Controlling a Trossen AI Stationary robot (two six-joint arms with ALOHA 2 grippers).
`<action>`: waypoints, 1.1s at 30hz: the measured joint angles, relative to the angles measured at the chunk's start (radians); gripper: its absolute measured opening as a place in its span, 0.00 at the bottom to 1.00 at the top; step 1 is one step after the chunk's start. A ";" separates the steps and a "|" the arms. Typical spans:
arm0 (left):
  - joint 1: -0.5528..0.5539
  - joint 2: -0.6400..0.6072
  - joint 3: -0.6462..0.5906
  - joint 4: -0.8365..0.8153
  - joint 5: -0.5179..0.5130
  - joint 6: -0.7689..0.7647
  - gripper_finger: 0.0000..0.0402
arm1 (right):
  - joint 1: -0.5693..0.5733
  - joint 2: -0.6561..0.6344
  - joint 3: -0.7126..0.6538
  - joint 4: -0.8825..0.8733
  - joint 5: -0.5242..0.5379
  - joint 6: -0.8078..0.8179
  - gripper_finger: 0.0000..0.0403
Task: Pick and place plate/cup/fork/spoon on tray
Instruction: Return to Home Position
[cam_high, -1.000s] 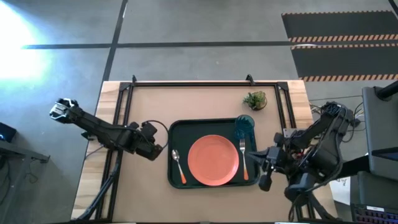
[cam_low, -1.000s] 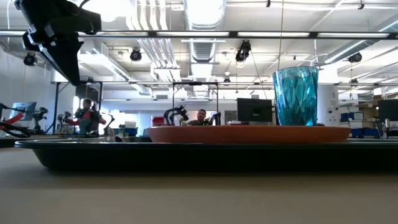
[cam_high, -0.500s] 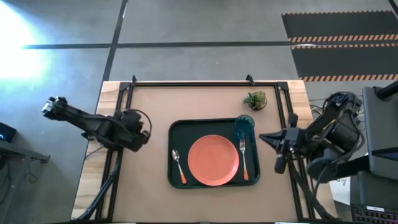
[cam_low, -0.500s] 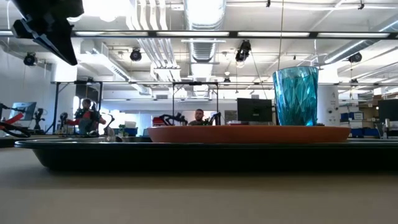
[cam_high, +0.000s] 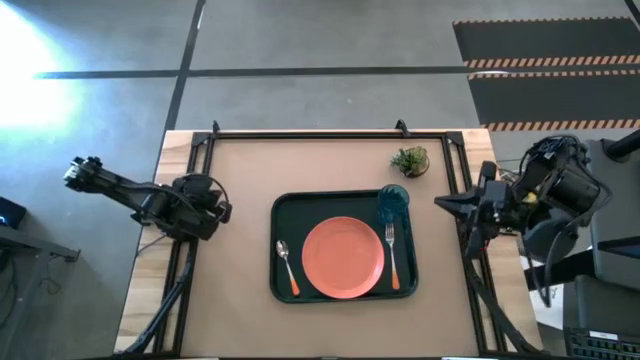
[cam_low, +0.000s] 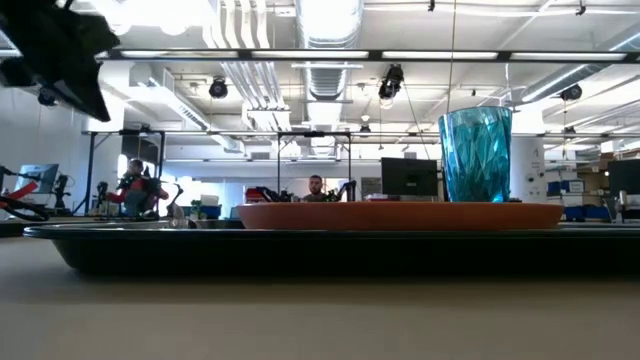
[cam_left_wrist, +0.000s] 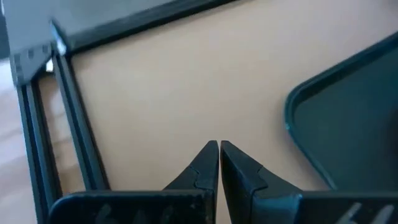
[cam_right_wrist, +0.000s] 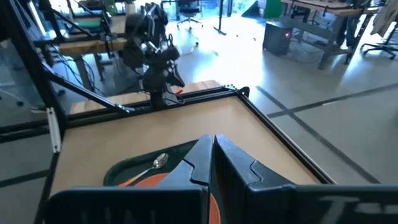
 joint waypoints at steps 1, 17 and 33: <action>0.000 -0.015 -0.020 0.002 0.008 -0.022 0.00 | 0.006 -0.013 -0.007 0.002 0.001 0.000 0.02; 0.000 -0.237 -0.150 0.272 -0.036 0.131 0.00 | 0.197 -0.296 -0.370 0.299 0.132 -0.059 0.02; 0.000 -0.365 -0.215 0.352 -0.043 0.237 0.00 | 0.241 -0.519 -1.127 1.825 -0.420 -0.726 0.02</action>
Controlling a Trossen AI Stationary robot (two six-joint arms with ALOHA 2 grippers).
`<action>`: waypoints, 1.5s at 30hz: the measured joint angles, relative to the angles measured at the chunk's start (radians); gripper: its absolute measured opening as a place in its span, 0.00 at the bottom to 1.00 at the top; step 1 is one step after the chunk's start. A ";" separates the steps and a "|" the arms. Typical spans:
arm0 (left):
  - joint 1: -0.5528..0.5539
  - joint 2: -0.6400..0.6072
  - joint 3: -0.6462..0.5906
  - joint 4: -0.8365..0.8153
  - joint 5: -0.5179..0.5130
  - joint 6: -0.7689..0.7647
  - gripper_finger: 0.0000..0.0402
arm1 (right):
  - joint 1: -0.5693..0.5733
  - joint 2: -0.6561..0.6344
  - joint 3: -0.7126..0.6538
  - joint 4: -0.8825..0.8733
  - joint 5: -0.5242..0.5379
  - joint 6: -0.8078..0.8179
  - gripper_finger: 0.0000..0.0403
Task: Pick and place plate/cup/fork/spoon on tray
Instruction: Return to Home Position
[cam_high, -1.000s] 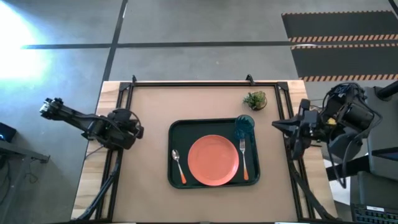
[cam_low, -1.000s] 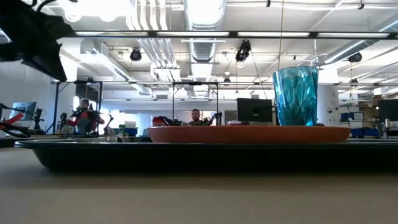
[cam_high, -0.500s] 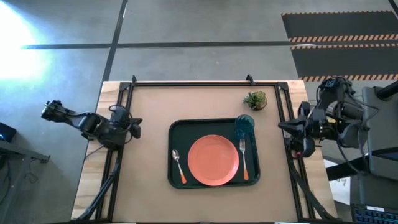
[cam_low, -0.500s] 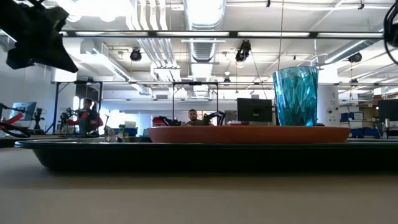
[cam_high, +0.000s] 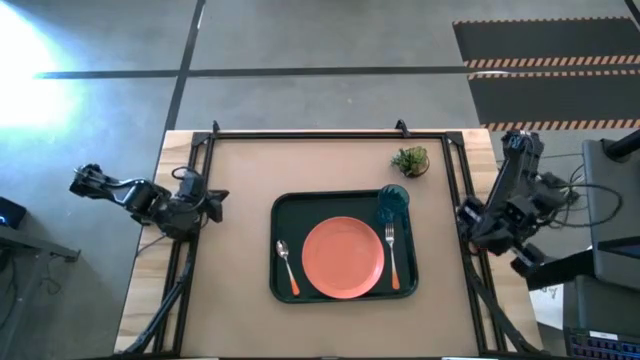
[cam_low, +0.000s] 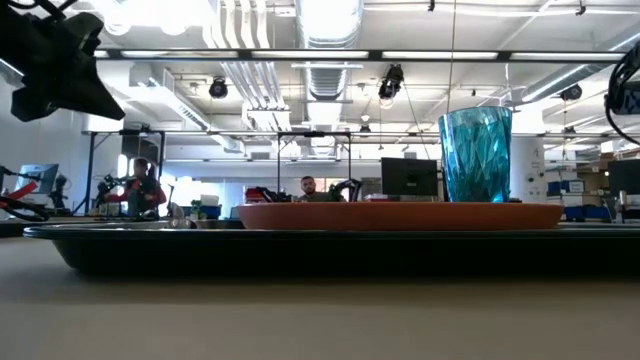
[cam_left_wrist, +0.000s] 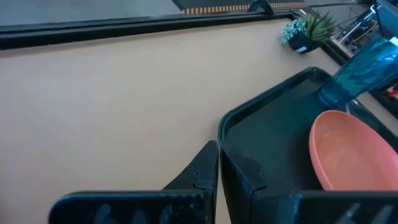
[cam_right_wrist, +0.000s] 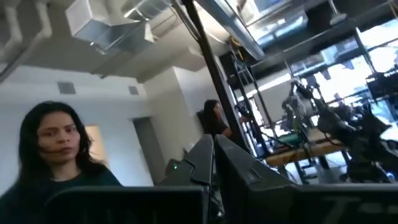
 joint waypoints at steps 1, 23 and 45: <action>0.000 0.000 -0.004 0.005 0.005 0.000 0.00 | 0.000 0.003 -0.031 0.045 0.000 0.000 0.02; 0.000 0.005 -0.016 0.028 0.034 -0.030 0.00 | 0.002 0.194 -0.148 0.243 -0.108 0.700 0.02; 0.000 0.027 -0.019 0.049 0.031 -0.026 0.00 | 0.002 0.198 -0.126 0.109 -0.249 1.426 0.02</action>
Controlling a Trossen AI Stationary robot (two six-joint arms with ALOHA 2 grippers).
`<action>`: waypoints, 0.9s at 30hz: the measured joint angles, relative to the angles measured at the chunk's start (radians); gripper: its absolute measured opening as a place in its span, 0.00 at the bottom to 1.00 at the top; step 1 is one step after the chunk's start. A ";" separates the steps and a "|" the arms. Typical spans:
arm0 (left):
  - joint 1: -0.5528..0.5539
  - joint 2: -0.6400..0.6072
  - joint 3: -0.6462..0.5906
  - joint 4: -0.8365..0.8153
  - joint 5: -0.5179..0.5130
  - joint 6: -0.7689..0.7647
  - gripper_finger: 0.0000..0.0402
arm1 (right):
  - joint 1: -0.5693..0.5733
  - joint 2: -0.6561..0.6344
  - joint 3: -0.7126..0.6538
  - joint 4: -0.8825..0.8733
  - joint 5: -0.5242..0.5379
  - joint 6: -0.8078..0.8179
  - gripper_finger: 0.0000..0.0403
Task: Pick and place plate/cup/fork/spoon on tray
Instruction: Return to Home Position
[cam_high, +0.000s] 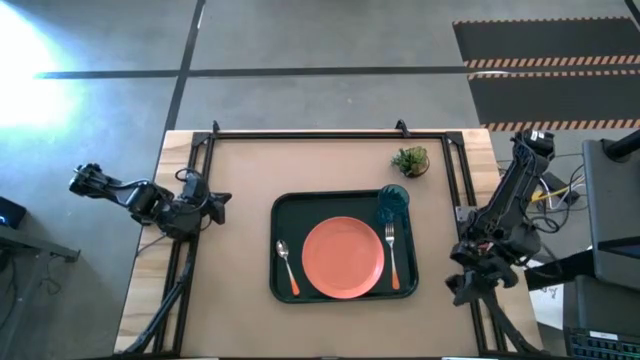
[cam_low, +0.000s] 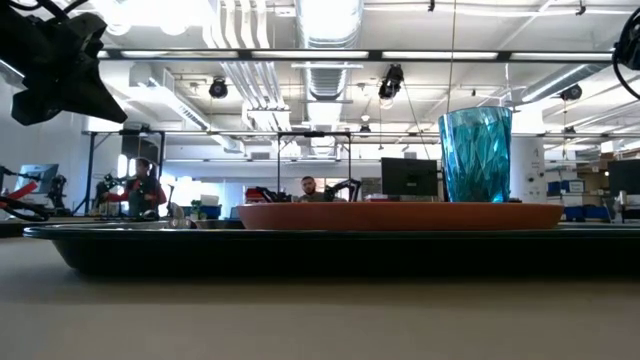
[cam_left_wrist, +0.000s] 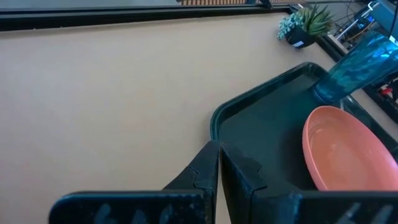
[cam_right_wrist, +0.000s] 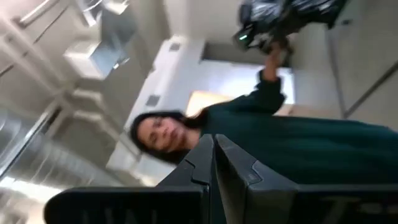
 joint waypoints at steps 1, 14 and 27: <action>0.000 0.001 0.000 0.000 0.000 0.000 0.00 | 0.000 -0.006 0.000 0.014 -0.013 -0.010 0.02; 0.000 0.000 -0.003 0.000 0.000 0.000 0.00 | 0.000 -0.117 -0.001 0.023 -0.037 0.360 0.02; 0.000 0.000 -0.024 0.000 0.000 0.000 0.00 | 0.000 -0.145 -0.001 0.019 -0.206 0.034 0.02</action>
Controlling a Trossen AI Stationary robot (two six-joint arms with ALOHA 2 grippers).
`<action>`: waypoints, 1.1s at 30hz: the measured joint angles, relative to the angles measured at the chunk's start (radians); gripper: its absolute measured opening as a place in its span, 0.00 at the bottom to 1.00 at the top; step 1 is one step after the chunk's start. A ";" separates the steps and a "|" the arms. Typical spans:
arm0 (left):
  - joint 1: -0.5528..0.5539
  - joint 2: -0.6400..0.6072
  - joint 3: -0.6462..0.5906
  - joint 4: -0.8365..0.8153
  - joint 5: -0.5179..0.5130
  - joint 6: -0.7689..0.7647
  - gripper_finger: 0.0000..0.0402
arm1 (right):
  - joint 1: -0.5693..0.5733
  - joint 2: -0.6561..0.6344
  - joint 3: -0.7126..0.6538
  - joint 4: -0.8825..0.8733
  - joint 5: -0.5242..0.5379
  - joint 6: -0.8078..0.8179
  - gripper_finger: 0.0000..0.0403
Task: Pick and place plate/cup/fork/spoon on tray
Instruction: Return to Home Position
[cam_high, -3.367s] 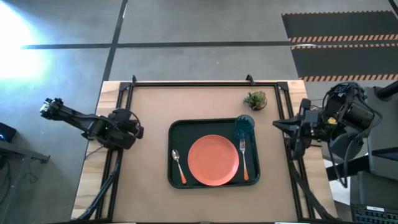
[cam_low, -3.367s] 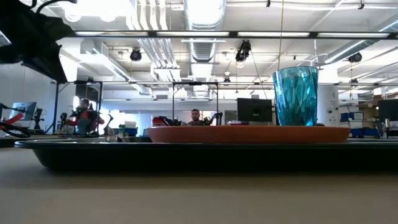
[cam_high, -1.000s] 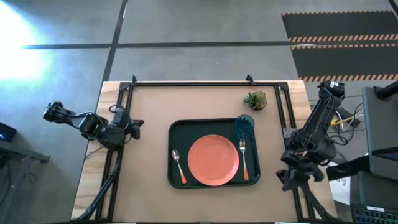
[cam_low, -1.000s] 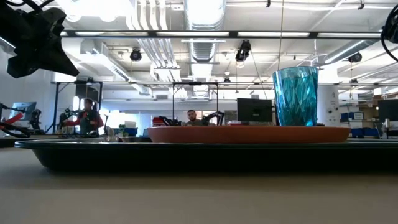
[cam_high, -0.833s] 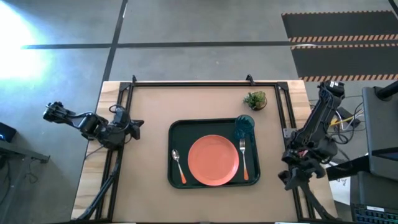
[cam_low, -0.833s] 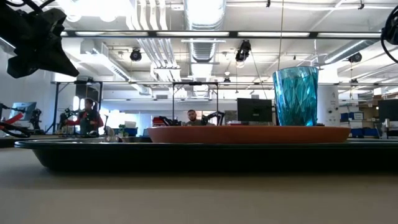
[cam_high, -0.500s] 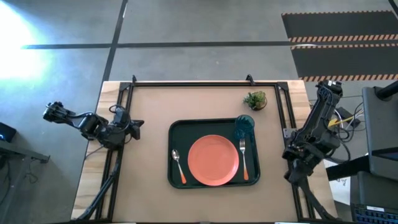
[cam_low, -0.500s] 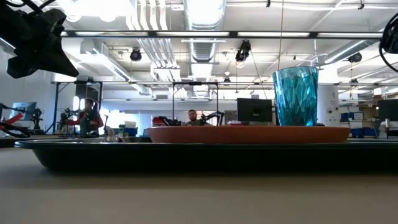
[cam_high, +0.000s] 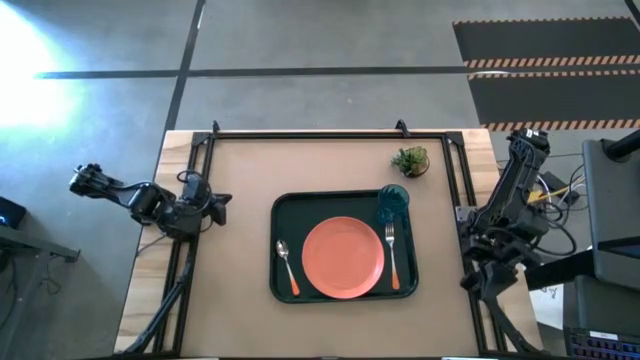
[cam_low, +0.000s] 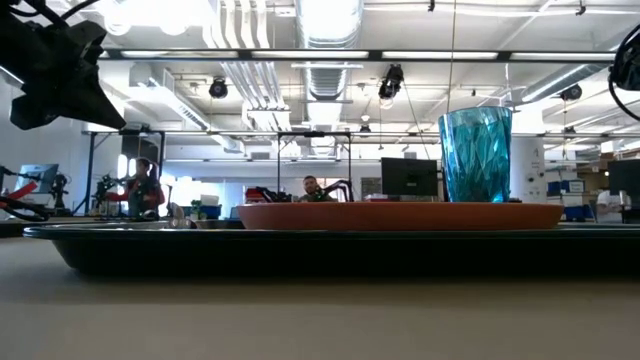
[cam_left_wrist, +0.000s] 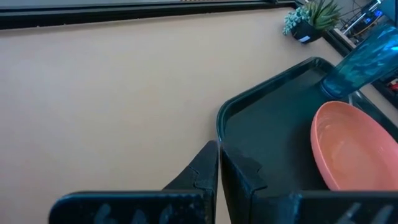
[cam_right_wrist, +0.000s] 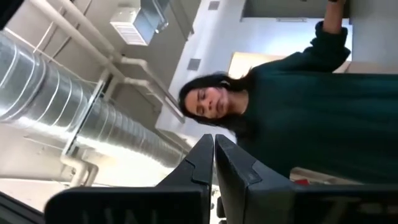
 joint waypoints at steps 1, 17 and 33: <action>0.000 -0.001 -0.001 0.000 0.000 0.000 0.00 | 0.000 0.000 0.000 -0.006 -0.001 0.000 0.02; 0.000 0.000 -0.001 0.000 0.000 0.000 0.00 | 0.000 -0.235 -0.150 -0.022 0.003 0.001 0.02; 0.000 -0.001 -0.006 0.000 0.001 0.000 0.00 | 0.000 -0.466 -0.246 -0.017 -0.110 -0.263 0.02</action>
